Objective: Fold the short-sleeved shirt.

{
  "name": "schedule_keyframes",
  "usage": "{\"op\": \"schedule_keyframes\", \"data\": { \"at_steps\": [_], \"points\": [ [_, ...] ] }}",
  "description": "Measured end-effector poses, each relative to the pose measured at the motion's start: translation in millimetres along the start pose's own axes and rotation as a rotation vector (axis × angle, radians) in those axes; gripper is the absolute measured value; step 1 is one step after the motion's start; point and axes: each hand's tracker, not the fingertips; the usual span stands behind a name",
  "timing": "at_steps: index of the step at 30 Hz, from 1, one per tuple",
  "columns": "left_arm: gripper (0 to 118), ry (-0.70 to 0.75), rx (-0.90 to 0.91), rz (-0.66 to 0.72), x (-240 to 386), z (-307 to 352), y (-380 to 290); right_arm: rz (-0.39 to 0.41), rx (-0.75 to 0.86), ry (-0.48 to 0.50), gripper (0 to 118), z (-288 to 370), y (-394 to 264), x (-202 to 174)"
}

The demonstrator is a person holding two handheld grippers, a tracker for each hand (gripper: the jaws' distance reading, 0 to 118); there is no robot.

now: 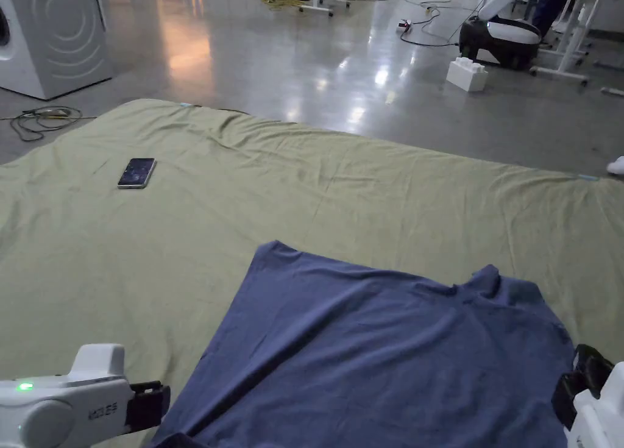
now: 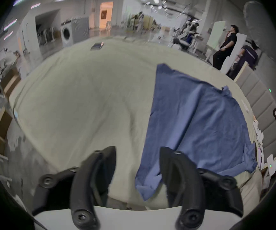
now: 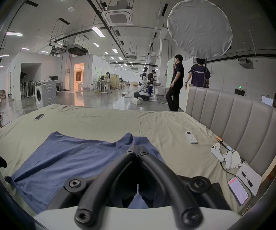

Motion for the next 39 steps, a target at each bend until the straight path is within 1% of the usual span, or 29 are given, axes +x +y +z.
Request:
{"op": "schedule_keyframes", "data": {
  "at_steps": [1, 2, 4, 9, 12, 14, 15, 18, 19, 20, 23, 26, 29, 31, 32, 33, 35, 38, 39],
  "points": [
    [62, 0.000, -0.016, 0.023, -1.7, -5.2, -1.9, 0.004, -0.009, 0.004, 0, -0.5, -1.4, -1.0],
    [63, 0.005, -0.039, 0.041, -2.1, -10.1, -6.3, 0.006, -0.016, 0.006, 0, -0.9, -3.0, -2.4],
    [63, 0.017, -0.072, 0.071, -2.1, -18.4, -11.1, 0.008, -0.029, 0.013, 0, -1.0, -6.2, -4.0],
    [63, 0.031, -0.144, 0.085, 4.0, -37.6, -23.1, 0.024, -0.059, 0.020, 0, -2.3, -13.7, -5.3],
    [62, 0.065, -0.126, 0.042, 11.8, -38.1, -26.8, 0.022, -0.078, 0.023, 0, -3.2, -17.9, -5.9],
    [56, 0.090, -0.119, -0.007, 19.8, -37.0, -28.8, 0.026, -0.086, 0.023, 0, -3.6, -20.9, -6.1],
    [51, 0.094, -0.112, -0.028, 23.2, -36.4, -30.2, 0.025, -0.090, 0.024, 0, -3.8, -21.7, -6.5],
    [18, 0.077, -0.107, -0.091, 31.2, -37.0, -31.1, 0.024, -0.097, 0.030, 0, -3.3, -24.4, -7.7],
    [9, 0.068, -0.106, -0.119, 34.2, -37.6, -31.8, 0.025, -0.097, 0.031, 0, -3.0, -25.3, -8.2],
    [7, 0.065, -0.109, -0.130, 36.0, -38.3, -32.6, 0.025, -0.100, 0.033, 0, -3.1, -25.8, -8.3],
    [4, 0.052, -0.115, -0.159, 34.9, -35.9, -29.7, 0.030, -0.108, 0.041, 0, -0.8, -26.6, -7.3],
    [4, 0.000, -0.084, -0.103, 23.5, -23.4, -22.2, 0.038, -0.112, 0.037, 0, 4.3, -26.2, 1.3],
    [4, 0.013, -0.045, -0.114, 18.2, -9.1, -15.6, 0.045, -0.141, 0.026, 0, 8.4, -25.6, 13.7],
    [4, -0.004, -0.034, -0.101, 13.2, -2.8, -9.7, 0.043, -0.186, 0.028, 0, 9.9, -26.3, 22.4],
    [4, -0.013, -0.033, -0.100, 13.4, -2.1, -8.2, 0.024, -0.236, 0.044, 0, 10.2, -28.9, 26.8],
    [4, -0.008, -0.030, -0.105, 13.9, -1.2, -7.2, 0.022, -0.251, 0.011, 0, 13.6, -29.9, 32.5],
    [4, -0.007, -0.030, -0.115, 14.4, -2.8, -6.3, 0.021, -0.307, 0.029, 0, 16.2, -33.0, 39.2],
    [4, -0.005, -0.030, -0.111, 16.9, -5.0, -5.4, 0.028, -0.414, 0.024, 1, 20.7, -40.9, 49.0],
    [4, -0.005, -0.029, -0.110, 18.1, -5.9, -5.7, 0.054, -0.484, 0.023, 4, 20.4, -45.5, 51.4]
  ]
}}
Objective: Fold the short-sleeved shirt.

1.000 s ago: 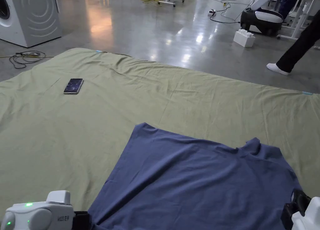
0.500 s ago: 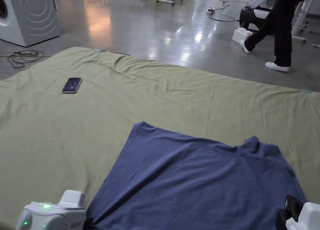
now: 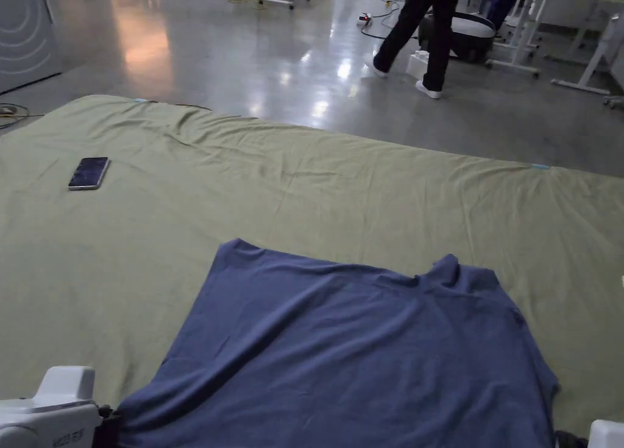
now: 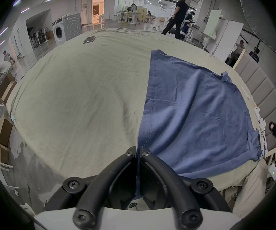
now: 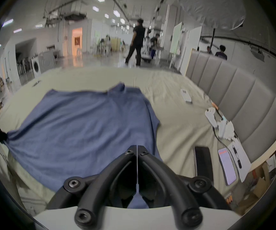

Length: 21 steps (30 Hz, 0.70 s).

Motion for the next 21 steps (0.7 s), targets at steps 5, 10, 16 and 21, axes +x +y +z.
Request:
{"op": "schedule_keyframes", "data": {
  "at_steps": [5, 10, 16, 21],
  "points": [
    [4, 0.008, -0.007, -0.012, 2.0, -2.3, -0.9, 0.014, -0.267, -0.017, 64, -16.3, -28.3, 13.8],
    [4, 0.008, -0.006, -0.001, -0.2, -2.5, -3.7, -0.056, -0.402, -0.016, 76, -40.4, -55.7, 22.6],
    [4, 0.008, -0.007, 0.008, -2.3, -3.9, -5.6, -0.087, -0.473, 0.094, 31, -57.4, -69.4, 18.6],
    [4, 0.000, -0.009, 0.014, -3.9, -2.6, -6.5, -0.001, -0.461, 0.067, 8, -48.5, -60.8, 11.6]
  ]
}}
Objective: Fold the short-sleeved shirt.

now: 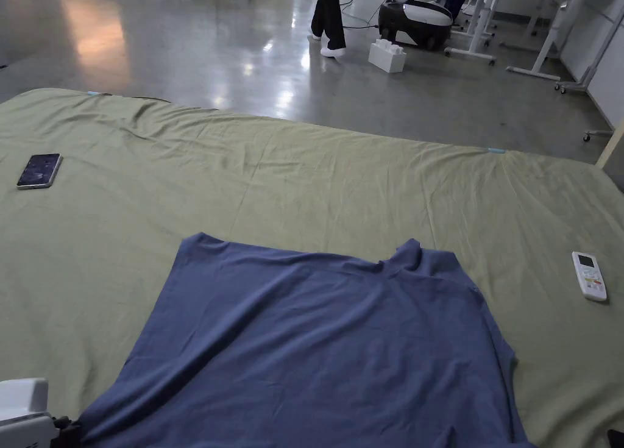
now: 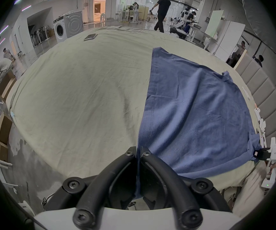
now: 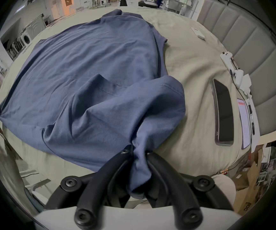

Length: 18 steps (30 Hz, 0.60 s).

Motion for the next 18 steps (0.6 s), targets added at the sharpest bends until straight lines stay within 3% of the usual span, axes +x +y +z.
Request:
{"op": "schedule_keyframes", "data": {
  "at_steps": [3, 18],
  "points": [
    [4, -0.011, 0.004, 0.007, -0.4, 2.8, 0.1, 0.042, 0.031, -0.040, 7, 12.2, -0.2, 0.9],
    [4, -0.100, 0.096, 0.074, 8.5, 15.4, 34.7, -0.078, 0.238, 0.019, 7, 52.3, 15.8, 15.0]
  ]
}}
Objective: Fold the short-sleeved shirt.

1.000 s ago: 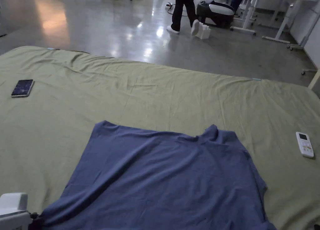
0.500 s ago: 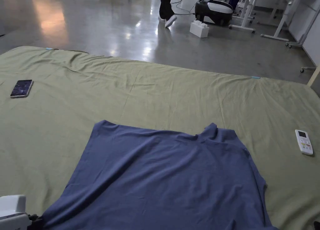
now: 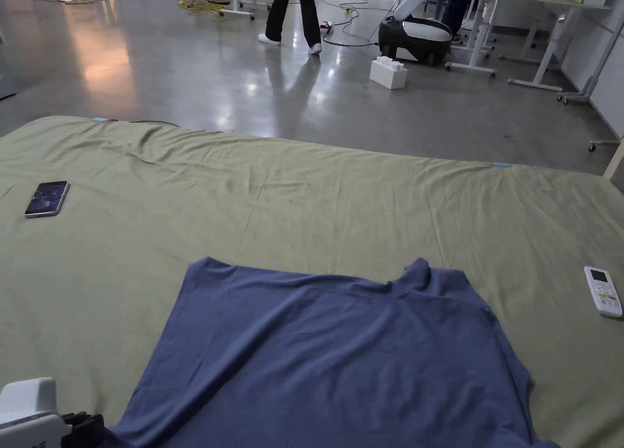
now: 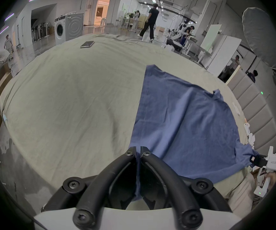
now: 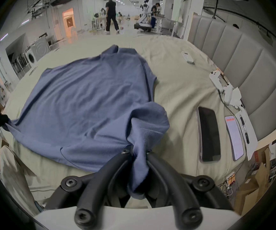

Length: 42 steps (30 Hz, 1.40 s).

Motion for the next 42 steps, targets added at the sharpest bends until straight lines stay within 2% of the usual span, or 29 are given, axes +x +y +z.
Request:
{"op": "schedule_keyframes", "data": {
  "at_steps": [2, 7, 12, 19, 28, 30, 33, 35, 36, 38, 39, 40, 42],
  "points": [
    [4, -0.012, 0.023, -0.004, 4.0, -4.6, 12.3, -0.031, 0.053, 0.007, 7, 1.4, 11.1, 1.3],
    [4, -0.023, 0.062, 0.000, 10.9, -21.8, 45.2, -0.041, 0.069, -0.003, 7, -9.7, 43.0, 4.3],
    [4, -0.020, 0.106, -0.004, 17.8, -55.0, 82.3, -0.084, 0.088, -0.004, 7, -39.7, 79.8, 7.1],
    [4, 0.000, 0.104, -0.077, 41.1, -109.9, 120.7, -0.086, 0.051, -0.038, 8, -99.6, 121.3, 8.5],
    [4, 0.007, 0.052, -0.104, 53.4, -173.9, 139.2, -0.056, -0.019, -0.062, 8, -152.6, 137.4, 14.4],
    [4, 0.019, 0.046, -0.121, 55.3, -179.8, 138.3, -0.047, -0.029, -0.063, 12, -159.3, 138.4, 16.3],
    [5, 0.026, 0.047, -0.146, 55.4, -179.4, 136.8, -0.036, -0.012, -0.070, 29, -159.5, 136.5, 15.6],
    [27, 0.037, 0.059, -0.158, 56.0, -173.2, 134.6, -0.041, 0.040, -0.073, 50, -150.2, 135.1, 13.8],
    [37, 0.041, 0.072, -0.167, 56.3, -168.0, 134.1, -0.050, 0.074, -0.070, 53, -143.7, 135.4, 14.3],
    [47, 0.044, 0.128, -0.190, 58.5, -154.3, 132.5, -0.061, 0.148, -0.052, 57, -128.4, 136.2, 14.8],
    [59, 0.037, 0.144, -0.204, 61.2, -148.6, 131.7, -0.054, 0.207, -0.055, 61, -115.9, 135.9, 7.4],
    [63, 0.036, 0.159, -0.213, 63.8, -135.2, 130.5, -0.045, 0.251, -0.054, 65, -107.1, 136.4, 5.1],
    [63, 0.016, 0.270, -0.238, 71.4, -111.5, 125.6, -0.019, 0.374, -0.041, 71, -82.5, 136.1, -2.5]
  ]
}}
